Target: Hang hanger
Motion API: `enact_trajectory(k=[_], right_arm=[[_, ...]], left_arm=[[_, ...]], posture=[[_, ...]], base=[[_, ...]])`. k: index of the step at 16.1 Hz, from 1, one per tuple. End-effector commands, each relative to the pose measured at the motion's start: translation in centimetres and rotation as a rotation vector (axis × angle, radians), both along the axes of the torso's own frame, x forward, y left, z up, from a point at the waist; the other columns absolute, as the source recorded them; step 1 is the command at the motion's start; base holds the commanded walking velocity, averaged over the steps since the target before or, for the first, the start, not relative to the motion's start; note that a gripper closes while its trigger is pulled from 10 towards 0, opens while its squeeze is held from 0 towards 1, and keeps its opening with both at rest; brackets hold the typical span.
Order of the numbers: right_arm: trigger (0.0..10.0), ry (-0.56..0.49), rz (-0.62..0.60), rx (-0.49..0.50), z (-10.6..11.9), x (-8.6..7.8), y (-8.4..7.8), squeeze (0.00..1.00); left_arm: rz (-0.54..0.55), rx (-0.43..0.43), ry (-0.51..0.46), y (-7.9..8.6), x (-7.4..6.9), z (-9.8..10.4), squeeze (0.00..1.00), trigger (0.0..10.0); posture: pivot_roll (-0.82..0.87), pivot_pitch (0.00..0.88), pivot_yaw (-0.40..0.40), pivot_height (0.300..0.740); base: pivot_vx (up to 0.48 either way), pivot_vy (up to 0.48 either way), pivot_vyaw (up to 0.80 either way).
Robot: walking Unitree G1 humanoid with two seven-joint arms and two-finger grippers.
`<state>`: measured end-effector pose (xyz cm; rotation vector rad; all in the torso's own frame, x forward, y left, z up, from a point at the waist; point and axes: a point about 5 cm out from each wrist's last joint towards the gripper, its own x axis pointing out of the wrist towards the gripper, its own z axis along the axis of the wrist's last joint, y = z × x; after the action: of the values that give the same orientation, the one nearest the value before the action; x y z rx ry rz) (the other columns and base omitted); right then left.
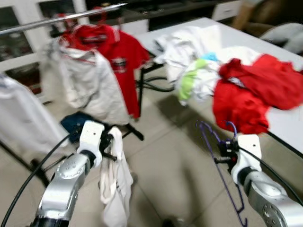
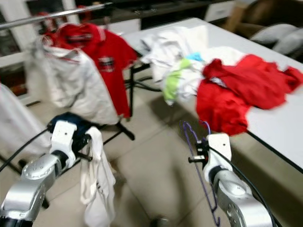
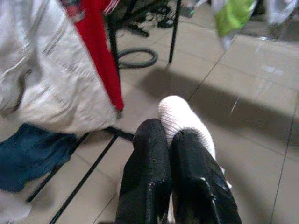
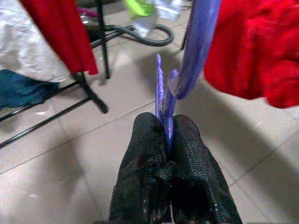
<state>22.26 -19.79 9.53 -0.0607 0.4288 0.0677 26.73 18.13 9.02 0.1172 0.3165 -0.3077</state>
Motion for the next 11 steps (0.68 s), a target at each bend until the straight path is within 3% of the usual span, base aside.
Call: enact_trajectory(k=[1, 4, 11], right_arm=[[10.0, -0.009, -0.021, -0.035, 0.09, -0.28, -0.57, 0.00], [10.0, -0.016, -0.029, -0.015, 0.32, -0.41, -0.17, 0.00], [10.0, -0.038, -0.050, -0.046, 0.37, 0.04, -0.68, 0.00]], left_arm=[[-0.037, -0.035, -0.023, -1.05, 0.32, 0.65, 0.00, 10.0], [-0.065, -0.094, -0.028, -1.96, 0.44, 0.34, 0.00, 10.0], [-0.042, 0.005, -0.063, -1.88, 0.78, 0.26, 0.00, 10.0]], posture=[[-0.08, 0.000, 0.015, 0.740], [-0.10, 0.000, 0.033, 0.740], [-0.09, 0.000, 0.009, 0.740]], base=[[0.000, 0.000, -0.76], [0.000, 0.000, -0.76], [0.000, -0.050, -0.76]])
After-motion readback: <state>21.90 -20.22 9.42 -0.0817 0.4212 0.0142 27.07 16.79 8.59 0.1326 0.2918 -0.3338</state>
